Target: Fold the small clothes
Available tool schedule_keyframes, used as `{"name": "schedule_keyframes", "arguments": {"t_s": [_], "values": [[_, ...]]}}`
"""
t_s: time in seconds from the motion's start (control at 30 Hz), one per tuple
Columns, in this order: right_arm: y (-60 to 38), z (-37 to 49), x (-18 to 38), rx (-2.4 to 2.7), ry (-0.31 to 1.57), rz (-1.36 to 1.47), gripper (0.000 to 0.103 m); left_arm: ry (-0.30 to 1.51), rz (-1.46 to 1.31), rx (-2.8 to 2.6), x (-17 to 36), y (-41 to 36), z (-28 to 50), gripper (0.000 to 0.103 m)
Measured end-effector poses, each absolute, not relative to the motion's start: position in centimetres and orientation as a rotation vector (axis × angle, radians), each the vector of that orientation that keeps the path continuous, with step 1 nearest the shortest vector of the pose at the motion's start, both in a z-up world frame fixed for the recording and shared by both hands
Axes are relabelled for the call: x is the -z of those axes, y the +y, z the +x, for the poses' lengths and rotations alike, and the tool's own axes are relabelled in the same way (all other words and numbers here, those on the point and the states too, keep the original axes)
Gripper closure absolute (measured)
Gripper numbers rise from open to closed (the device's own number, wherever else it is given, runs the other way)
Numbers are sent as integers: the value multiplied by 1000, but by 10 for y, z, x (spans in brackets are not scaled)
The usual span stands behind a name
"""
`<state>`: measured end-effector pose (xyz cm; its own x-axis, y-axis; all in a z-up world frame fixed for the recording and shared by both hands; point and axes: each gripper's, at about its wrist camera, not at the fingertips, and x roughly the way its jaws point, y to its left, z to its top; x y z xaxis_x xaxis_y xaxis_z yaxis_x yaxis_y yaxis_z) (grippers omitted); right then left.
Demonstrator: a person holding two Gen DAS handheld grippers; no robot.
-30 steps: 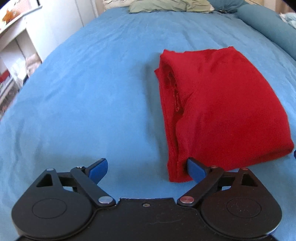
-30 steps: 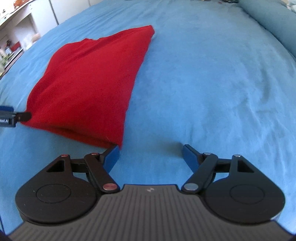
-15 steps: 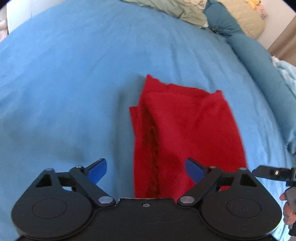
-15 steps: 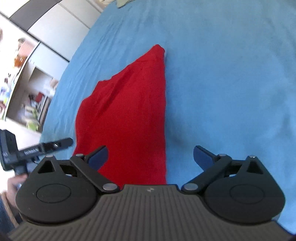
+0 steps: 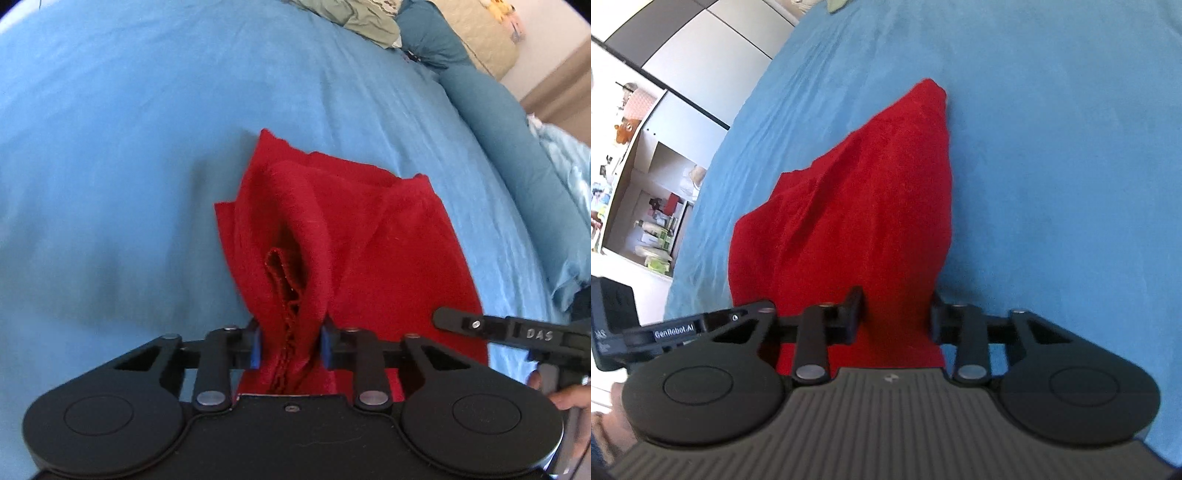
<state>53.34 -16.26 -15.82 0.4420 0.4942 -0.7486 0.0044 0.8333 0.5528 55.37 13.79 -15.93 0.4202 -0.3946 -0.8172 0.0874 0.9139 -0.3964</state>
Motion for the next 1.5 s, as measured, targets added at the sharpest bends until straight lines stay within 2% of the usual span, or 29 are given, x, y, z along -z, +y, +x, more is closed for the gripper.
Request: {"name": "schedule_keyframes", "arguments": {"t_s": [0.2,0.37,0.5,0.67,0.73,0.77,0.8,0.83,0.87,0.9,0.97,1.3,1.4,1.5], "values": [[-162,523,126,-346,1017,486,65,1018,-253,318,119,120,518,79],[-184,474,88,-352,999,459,65,1015,-222,328,95,83,460,79],[-209,426,76,-321,1016,437,65,1029,-240,340,96,55,410,79],[-235,379,96,-279,1051,427,64,1044,-178,343,114,24,383,79],[-242,367,109,-266,1046,428,61,1028,-100,318,120,15,373,75],[-246,362,114,-260,1036,425,55,1014,-59,297,122,12,369,67],[-248,358,118,-243,1025,418,44,1001,-27,274,121,11,367,50],[-251,354,119,-218,1013,405,37,982,-1,255,120,10,364,42],[-252,350,119,-199,1001,396,22,957,15,245,118,10,359,26],[-254,345,116,-188,980,391,11,928,33,234,116,10,354,20],[-259,336,110,-166,935,367,5,900,72,204,114,10,348,20],[-265,312,144,-126,876,115,5,773,148,97,153,11,322,17],[-266,299,145,-123,816,116,5,733,142,69,145,10,314,19],[-260,287,122,-114,749,111,5,666,173,40,118,9,294,19]]}}
